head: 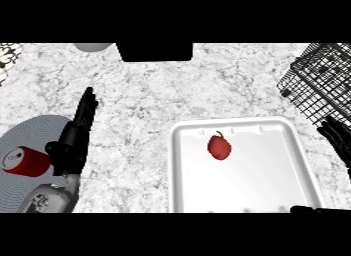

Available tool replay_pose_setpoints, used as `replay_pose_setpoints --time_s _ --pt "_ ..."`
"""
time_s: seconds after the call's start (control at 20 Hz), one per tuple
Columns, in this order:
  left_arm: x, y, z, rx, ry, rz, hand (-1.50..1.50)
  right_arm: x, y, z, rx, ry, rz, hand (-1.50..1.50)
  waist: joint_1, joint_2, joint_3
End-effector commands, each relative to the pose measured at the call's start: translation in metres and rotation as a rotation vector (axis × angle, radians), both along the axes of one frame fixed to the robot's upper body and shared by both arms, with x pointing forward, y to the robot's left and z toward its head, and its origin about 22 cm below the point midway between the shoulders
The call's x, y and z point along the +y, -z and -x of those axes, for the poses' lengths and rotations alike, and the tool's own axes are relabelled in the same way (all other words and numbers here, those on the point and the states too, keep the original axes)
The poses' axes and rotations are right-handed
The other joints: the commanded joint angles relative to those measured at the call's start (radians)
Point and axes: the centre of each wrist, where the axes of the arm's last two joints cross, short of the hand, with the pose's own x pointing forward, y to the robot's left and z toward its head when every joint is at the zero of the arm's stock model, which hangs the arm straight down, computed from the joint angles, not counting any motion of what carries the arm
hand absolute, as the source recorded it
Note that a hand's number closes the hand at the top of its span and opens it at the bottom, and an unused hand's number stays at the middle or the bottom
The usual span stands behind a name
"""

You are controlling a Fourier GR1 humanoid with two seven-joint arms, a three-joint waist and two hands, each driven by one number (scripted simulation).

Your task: Pick the bell pepper from the tray and place it in the tiered basket

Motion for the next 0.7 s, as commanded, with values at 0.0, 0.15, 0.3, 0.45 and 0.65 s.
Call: replay_pose_setpoints --time_s 0.0,0.15,0.3,0.45,0.65 --pt "0.003 0.004 0.003 0.006 0.001 -0.011 0.00 -0.009 -0.037 0.011 0.066 -0.005 0.405 -1.50 0.002 -0.002 -0.006" --pt "-0.005 -0.003 -0.003 -0.004 0.017 -0.010 0.00 0.000 -0.064 0.010 0.087 0.017 0.666 -1.50 0.018 0.003 -0.010" --pt "-0.006 0.003 0.002 -0.018 0.023 -0.020 0.00 0.013 -0.086 0.016 0.145 0.048 0.865 -1.50 0.031 0.003 -0.010" --pt "-0.022 -0.007 -0.004 -0.033 0.068 -0.014 0.00 0.035 -0.098 0.020 0.202 0.091 0.981 -1.50 0.056 0.012 -0.009" --pt "-0.023 -0.011 -0.001 -0.027 0.088 -0.019 0.00 0.065 -0.111 0.027 0.314 0.130 1.056 -1.50 0.086 0.013 -0.004"
